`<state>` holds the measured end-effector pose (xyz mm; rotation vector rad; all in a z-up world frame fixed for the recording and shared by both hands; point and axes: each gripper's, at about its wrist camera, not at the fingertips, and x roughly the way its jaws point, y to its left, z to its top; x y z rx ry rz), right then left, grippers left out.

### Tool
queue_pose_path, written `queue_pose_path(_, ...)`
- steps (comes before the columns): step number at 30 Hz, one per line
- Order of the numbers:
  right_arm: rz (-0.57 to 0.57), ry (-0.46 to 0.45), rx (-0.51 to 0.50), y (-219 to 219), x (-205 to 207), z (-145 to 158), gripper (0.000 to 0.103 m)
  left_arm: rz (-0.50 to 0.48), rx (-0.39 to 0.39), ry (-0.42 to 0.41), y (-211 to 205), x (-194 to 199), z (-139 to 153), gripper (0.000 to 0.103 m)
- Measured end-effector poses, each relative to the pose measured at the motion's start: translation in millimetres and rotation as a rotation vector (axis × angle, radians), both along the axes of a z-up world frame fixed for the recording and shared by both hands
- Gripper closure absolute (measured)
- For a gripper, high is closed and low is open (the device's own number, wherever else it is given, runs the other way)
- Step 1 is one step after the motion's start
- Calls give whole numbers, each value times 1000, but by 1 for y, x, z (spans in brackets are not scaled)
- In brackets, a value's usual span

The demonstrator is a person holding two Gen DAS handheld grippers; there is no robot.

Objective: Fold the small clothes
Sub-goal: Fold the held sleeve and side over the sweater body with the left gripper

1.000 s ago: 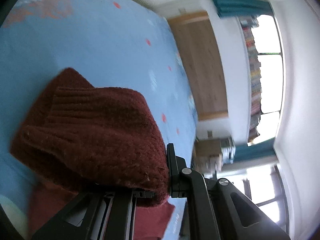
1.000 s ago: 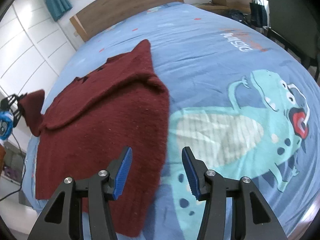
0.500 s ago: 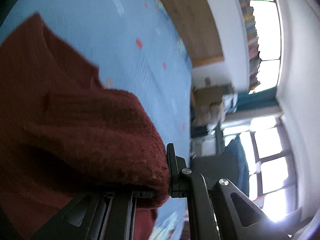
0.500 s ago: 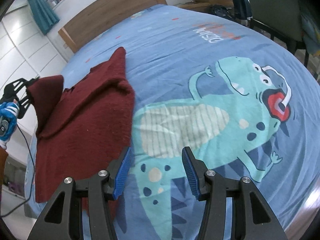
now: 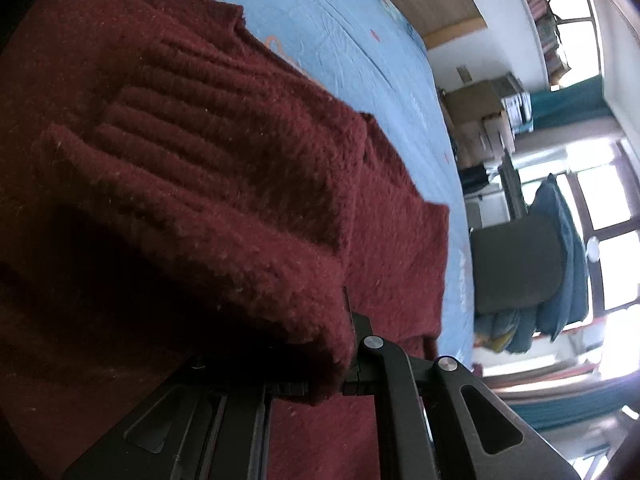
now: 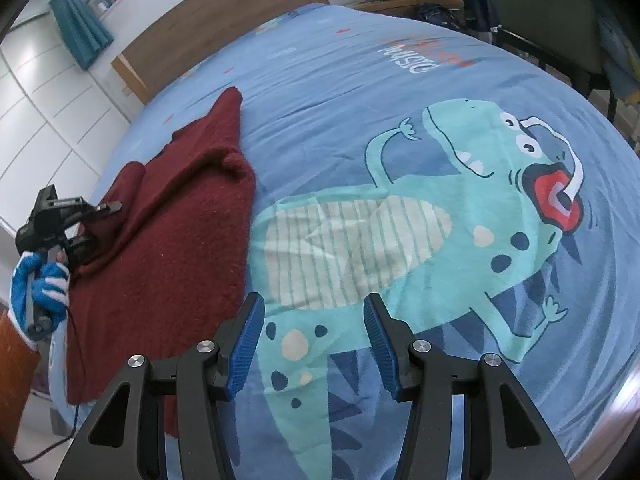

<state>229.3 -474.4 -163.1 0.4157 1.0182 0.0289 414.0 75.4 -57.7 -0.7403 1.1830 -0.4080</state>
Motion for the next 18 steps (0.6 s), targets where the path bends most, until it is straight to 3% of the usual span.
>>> queue_pose_path(5, 14, 0, 0, 6, 5, -1, 49, -25, 28, -23, -5, -10, 3, 91)
queue_pose_path(8, 24, -5, -5, 10, 8, 1, 49, 31, -12, -24, 8, -14, 1, 75)
queue_pose_path(12, 33, -7, -12, 12, 7, 4, 49, 144, -96, -1, 29, -5, -2, 70)
queue_pose_path(17, 29, -5, -18, 9, 8, 4, 49, 233, -141, 26, 46, 7, -8, 73)
queue_pose_path(18, 28, -5, -19, 8, 7, 4, 49, 227, -136, 24, 46, 9, -7, 88)
